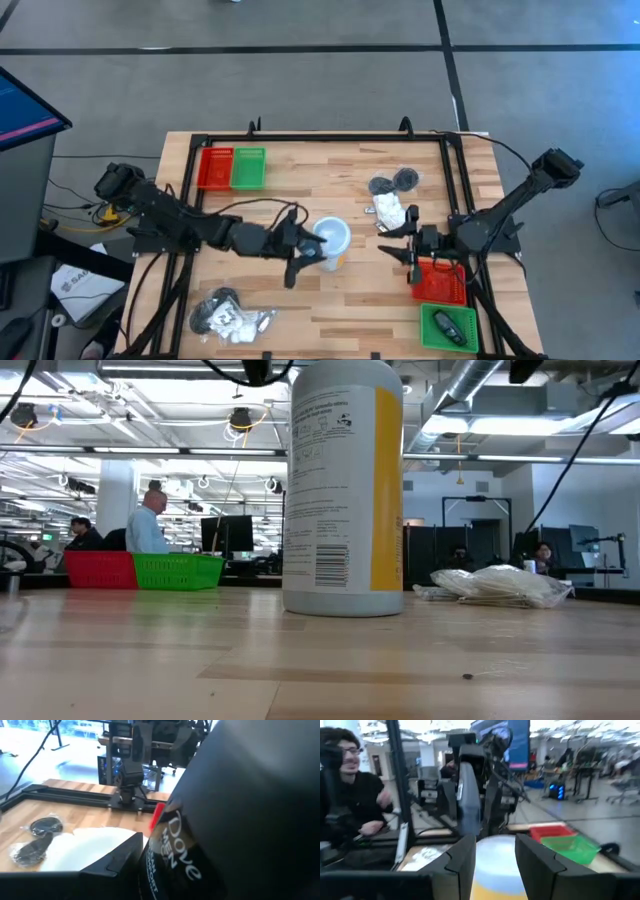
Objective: Pick & Place Travel size toiletries
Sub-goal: Put the gray deodorant bottle into the bottom green basket
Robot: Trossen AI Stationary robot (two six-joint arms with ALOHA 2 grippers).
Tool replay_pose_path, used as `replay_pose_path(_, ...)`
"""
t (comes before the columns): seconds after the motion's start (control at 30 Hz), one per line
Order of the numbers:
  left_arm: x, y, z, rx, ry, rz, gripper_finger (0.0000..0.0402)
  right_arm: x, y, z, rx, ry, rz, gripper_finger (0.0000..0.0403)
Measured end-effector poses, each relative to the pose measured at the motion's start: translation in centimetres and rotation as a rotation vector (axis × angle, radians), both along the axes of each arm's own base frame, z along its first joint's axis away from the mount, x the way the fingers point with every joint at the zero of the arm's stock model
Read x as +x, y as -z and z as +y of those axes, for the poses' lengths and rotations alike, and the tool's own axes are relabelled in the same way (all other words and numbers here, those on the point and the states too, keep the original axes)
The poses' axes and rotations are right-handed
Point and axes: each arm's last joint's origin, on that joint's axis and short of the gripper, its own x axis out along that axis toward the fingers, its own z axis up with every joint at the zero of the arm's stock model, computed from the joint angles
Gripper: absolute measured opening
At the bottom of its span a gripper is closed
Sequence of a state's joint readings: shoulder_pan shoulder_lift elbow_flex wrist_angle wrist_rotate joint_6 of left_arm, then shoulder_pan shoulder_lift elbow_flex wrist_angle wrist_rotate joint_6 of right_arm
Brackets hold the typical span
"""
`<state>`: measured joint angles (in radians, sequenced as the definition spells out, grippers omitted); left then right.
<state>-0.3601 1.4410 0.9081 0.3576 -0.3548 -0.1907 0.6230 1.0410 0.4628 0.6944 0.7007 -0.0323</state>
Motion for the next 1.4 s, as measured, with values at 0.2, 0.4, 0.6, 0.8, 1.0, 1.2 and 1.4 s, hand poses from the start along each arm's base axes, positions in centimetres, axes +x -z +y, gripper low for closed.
replay_pose_path(0.2,0.6,-0.1,1.8,0.000,-0.022,-0.002,0.0185,1.3,-1.0,-1.4,-0.029,-0.035,-0.027,0.0128)
replay_pose_path(0.4,2.0,-0.3,2.4,0.022,0.003,-0.002,0.0185,2.9,-1.4,-2.8,-0.051,-0.046,-0.027,0.0128)
replay_pose_path(0.6,4.6,-0.5,2.6,0.062,0.017,-0.011,0.0185,4.7,-1.8,-3.4,-0.074,-0.099,-0.011,0.0128)
replay_pose_path(0.8,6.5,-0.2,3.1,0.058,0.036,0.001,0.0185,5.7,-2.8,-3.1,-0.135,-0.130,-0.006,0.0128)
replay_pose_path(1.0,7.6,-0.4,3.6,0.079,0.040,-0.012,0.0185,6.3,-3.3,-2.9,-0.180,-0.132,0.024,0.0128)
replay_pose_path(1.2,8.2,-0.4,3.6,0.115,0.054,-0.009,0.0185,6.8,-3.7,-2.8,-0.198,-0.150,0.069,0.0142)
replay_pose_path(1.4,8.3,-0.4,3.6,0.120,0.055,-0.012,0.0185,7.0,-4.0,-3.2,-0.195,-0.134,0.072,0.0200)
